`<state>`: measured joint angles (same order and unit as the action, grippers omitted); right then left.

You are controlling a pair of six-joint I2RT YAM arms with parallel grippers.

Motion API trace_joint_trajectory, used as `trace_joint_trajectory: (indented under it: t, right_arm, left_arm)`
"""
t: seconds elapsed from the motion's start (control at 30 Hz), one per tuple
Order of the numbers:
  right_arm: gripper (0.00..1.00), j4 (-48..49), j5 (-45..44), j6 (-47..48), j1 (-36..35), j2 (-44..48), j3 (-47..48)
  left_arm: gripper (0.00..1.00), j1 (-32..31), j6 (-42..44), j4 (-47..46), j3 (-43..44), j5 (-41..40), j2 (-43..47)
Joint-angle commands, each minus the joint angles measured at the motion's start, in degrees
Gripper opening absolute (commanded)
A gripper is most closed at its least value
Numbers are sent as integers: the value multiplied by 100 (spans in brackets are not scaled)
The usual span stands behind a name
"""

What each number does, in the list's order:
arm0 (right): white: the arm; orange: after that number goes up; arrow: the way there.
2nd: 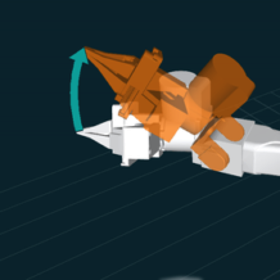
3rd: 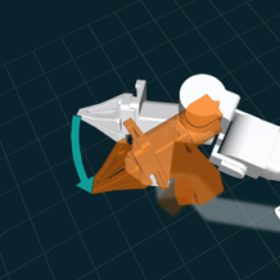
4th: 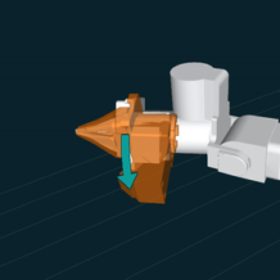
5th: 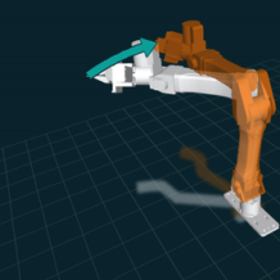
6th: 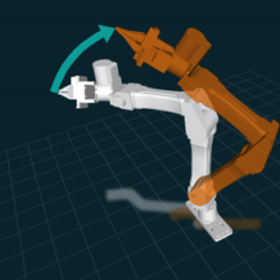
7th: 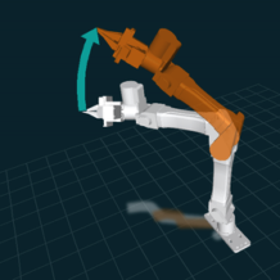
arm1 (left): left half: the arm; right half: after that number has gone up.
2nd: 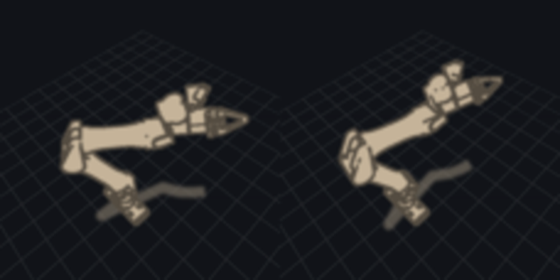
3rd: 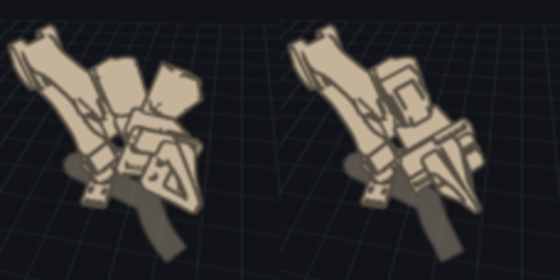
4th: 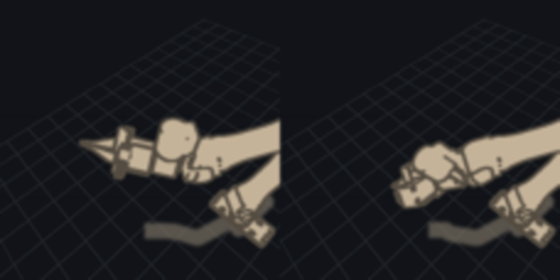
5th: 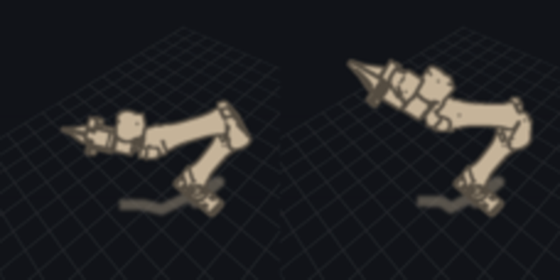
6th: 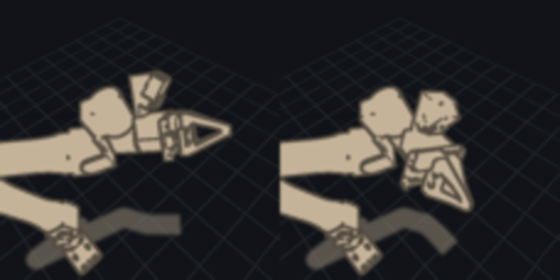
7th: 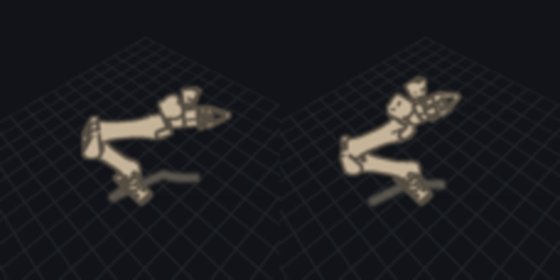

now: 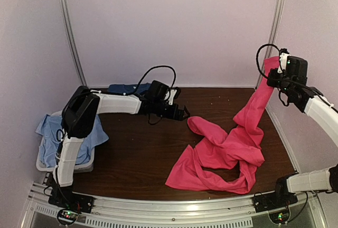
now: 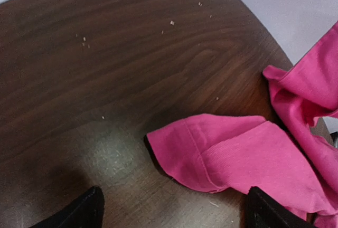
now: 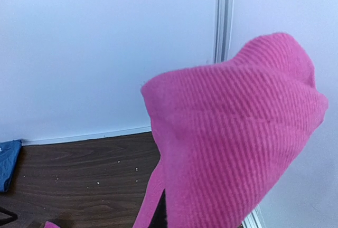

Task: Fold and stack the mixed laundry pile
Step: Flatten out the crumpled trousers at the center of the board.

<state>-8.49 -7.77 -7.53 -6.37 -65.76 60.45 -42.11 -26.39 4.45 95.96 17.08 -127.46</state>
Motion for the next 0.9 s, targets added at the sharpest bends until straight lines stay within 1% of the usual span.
trace_joint_trajectory:
  t: [0.0, 0.1, 0.2, 0.27, 0.3, 0.37, 0.43, 0.53, 0.6, 0.67, 0.7, 0.73, 0.8, 0.87]
  right_arm:
    - [0, -307, -483, -103, 221, 308, -149]
    - [0, -330, -501, -100, 321, 500, -124]
    - [0, -463, -493, -91, 371, 574, 0]
    - [0, -518, -497, -97, 397, 629, 55]
    - [0, -548, -501, -92, 407, 645, 89]
    - [0, -573, -489, -119, 426, 691, 114]
    - [0, -630, -441, -134, 451, 696, 152]
    - [0, -696, -323, -181, 454, 711, 163]
    - [0, -726, -250, -211, 460, 706, 161]
    - [0, -733, -206, -215, 461, 713, 140]
    - [0, -738, -174, -214, 458, 709, 135]
    - [0, -738, -166, -214, 461, 706, 134]
    - [0, -739, -144, -215, 454, 689, 126]
    - [0, -731, -88, -218, 459, 677, 130]
  left_arm:
    - [96, -81, -512, -406, 403, 335, -634]
    - [97, -138, -691, -781, 641, 555, -986]
    - [96, -216, -831, -868, 1090, 770, -1457]
    - [92, -247, -933, -829, 1403, 911, -1748]
    - [89, -253, -1036, -988, 1427, 978, -1857]
    - [87, -262, -1264, -1442, 1479, 1197, -2039]
    - [89, -279, -1433, -1616, 1716, 1483, -2247]
    - [94, -303, -1852, -2622, 1503, 1827, -2267]
    - [96, -346, -1966, -2958, 1509, 2009, -2283]
    - [96, -359, -2362, -3725, 1316, 2186, -2275]
    - [97, -360, -2468, -3791, 1302, 2170, -2281]
    - [97, -390, -2410, -3465, 1468, 2101, -2327]
    - [97, -506, -1939, -2449, 2079, 1918, -2481]
    - [96, -610, -1649, -1939, 2527, 1716, -2619]
